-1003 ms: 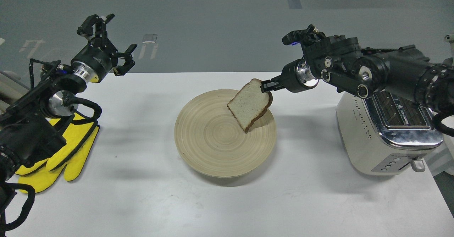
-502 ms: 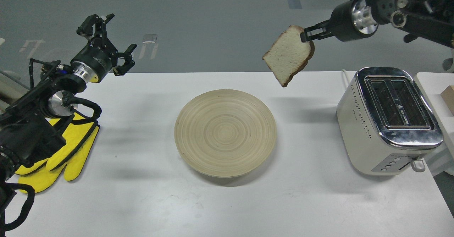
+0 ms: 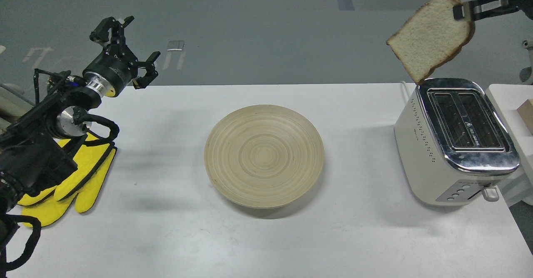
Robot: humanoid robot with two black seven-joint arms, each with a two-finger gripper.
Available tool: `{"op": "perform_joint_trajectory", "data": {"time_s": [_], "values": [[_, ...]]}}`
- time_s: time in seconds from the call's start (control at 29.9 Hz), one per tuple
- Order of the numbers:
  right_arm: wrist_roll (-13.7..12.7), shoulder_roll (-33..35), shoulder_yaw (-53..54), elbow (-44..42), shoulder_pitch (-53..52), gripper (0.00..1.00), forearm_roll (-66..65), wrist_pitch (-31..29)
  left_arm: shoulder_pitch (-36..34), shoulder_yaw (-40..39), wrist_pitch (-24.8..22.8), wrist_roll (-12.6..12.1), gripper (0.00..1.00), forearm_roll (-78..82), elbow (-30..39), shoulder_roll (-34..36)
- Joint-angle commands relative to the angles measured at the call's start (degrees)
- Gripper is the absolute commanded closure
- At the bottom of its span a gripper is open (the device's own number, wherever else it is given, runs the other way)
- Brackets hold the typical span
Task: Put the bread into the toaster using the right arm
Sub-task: 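Lift the bread slice and carry it above the toaster slot, then lower the bread slice into the toaster slot and release it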
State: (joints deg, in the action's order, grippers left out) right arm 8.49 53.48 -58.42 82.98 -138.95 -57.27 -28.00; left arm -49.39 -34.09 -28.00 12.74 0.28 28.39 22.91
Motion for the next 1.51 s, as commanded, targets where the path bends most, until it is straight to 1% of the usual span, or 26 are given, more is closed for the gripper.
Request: {"op": "perform_joint_trajectory", "data": {"time_s": [0.0, 0.2, 0.47, 1.0, 1.2, 1.27, 1.34, 1.47], "values": [[-0.1, 1.4, -8.4, 3.1, -7.4, 1.00, -1.6, 0.0, 0.0, 0.0, 0.0, 0.0, 0.00, 0.0, 0.0, 0.0], [-0.1, 1.5, -16.5, 5.7, -11.4, 1.00, -1.6, 0.0, 0.0, 0.0, 0.0, -0.1, 0.00, 0.0, 0.0, -0.1], [-0.1, 2.2, -20.9, 6.1, -11.3, 1.00, -1.6, 0.0, 0.0, 0.0, 0.0, 0.0, 0.00, 0.0, 0.0, 0.0], [-0.2, 2.2, -22.0, 6.1, -9.5, 1.00, -0.9, 0.0, 0.0, 0.0, 0.0, 0.0, 0.00, 0.0, 0.0, 0.0], [-1.5, 2.2, -22.3, 6.0, -9.2, 1.00, 1.0, 0.0, 0.0, 0.0, 0.0, 0.0, 0.00, 0.0, 0.0, 0.0], [-2.5, 2.2, -22.2, 5.9, -8.4, 1.00, 3.6, 0.0, 0.0, 0.0, 0.0, 0.0, 0.00, 0.0, 0.0, -0.1], [-4.3, 2.1, -22.0, 5.7, -7.8, 1.00, 7.1, 0.0, 0.0, 0.0, 0.0, -0.1, 0.00, 0.0, 0.0, 0.0], [-5.4, 2.0, -21.9, 5.6, -7.2, 1.00, 8.1, 0.0, 0.0, 0.0, 0.0, 0.0, 0.00, 0.0, 0.0, -0.1]]}}
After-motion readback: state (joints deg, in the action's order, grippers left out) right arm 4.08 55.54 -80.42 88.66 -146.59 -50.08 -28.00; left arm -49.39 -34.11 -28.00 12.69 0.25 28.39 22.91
